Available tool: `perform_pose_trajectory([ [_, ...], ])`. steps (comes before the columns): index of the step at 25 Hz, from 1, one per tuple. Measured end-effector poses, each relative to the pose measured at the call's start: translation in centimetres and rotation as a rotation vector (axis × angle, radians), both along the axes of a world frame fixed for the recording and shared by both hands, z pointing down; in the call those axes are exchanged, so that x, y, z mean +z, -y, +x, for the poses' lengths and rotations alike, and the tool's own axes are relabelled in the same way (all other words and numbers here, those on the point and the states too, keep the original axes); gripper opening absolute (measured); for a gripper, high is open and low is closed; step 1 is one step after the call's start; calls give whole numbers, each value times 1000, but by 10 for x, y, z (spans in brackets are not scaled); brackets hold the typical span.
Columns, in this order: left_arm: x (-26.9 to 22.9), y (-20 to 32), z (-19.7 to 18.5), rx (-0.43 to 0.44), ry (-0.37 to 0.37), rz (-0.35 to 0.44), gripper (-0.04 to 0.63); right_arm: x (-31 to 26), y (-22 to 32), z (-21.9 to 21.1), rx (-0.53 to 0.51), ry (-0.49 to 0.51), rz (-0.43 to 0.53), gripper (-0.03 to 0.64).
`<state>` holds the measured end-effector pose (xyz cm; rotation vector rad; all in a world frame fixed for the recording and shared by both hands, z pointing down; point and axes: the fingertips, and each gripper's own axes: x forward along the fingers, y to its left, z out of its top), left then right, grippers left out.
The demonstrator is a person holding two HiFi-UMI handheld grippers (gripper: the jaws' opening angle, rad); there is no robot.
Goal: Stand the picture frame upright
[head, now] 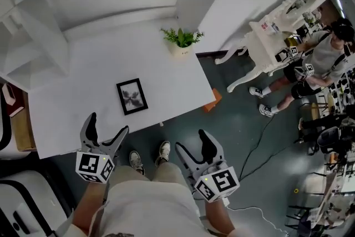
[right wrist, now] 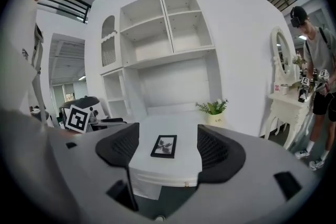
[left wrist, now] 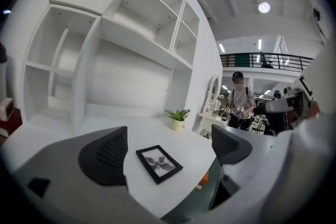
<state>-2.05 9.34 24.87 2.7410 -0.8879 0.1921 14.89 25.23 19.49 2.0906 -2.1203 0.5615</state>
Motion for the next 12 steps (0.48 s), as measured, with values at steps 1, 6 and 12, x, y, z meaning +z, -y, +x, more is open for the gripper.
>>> perform_pose_trajectory([
  [1, 1, 4, 0, -15, 4, -3, 503, 2, 9, 2, -24, 3, -6, 345],
  [6, 9, 26, -1, -126, 36, -32, 502, 18, 66, 15, -175, 28, -35, 342],
  [12, 36, 42, 17, -209, 102, -112, 502, 51, 136, 30, -354, 128, -91, 330],
])
